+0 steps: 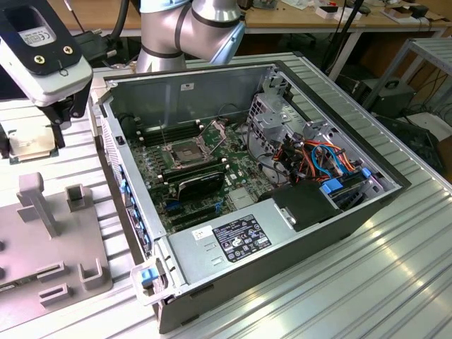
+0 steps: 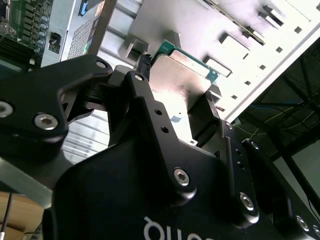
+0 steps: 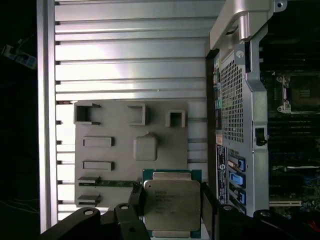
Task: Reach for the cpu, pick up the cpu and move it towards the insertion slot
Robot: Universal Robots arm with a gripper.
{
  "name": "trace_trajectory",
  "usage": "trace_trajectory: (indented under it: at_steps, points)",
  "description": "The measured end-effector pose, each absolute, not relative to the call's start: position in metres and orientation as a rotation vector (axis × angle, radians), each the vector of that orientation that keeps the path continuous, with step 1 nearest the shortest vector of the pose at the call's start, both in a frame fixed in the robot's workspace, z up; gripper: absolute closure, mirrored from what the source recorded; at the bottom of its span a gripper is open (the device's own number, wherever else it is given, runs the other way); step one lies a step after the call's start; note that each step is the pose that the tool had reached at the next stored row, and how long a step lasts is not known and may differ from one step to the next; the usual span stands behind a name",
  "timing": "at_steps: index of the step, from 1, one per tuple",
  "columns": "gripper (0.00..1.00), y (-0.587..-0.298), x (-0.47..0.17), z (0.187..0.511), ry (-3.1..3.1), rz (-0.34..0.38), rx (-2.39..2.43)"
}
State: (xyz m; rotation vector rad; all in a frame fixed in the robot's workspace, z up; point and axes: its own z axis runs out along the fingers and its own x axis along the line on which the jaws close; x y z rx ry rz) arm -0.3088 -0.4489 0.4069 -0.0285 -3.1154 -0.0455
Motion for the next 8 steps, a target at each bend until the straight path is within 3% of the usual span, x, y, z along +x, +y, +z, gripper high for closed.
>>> trace_trajectory:
  at_steps: [8]
  points:
    - [0.45, -0.4489, -0.3066, 0.4069, -3.115, -0.045, -0.029]
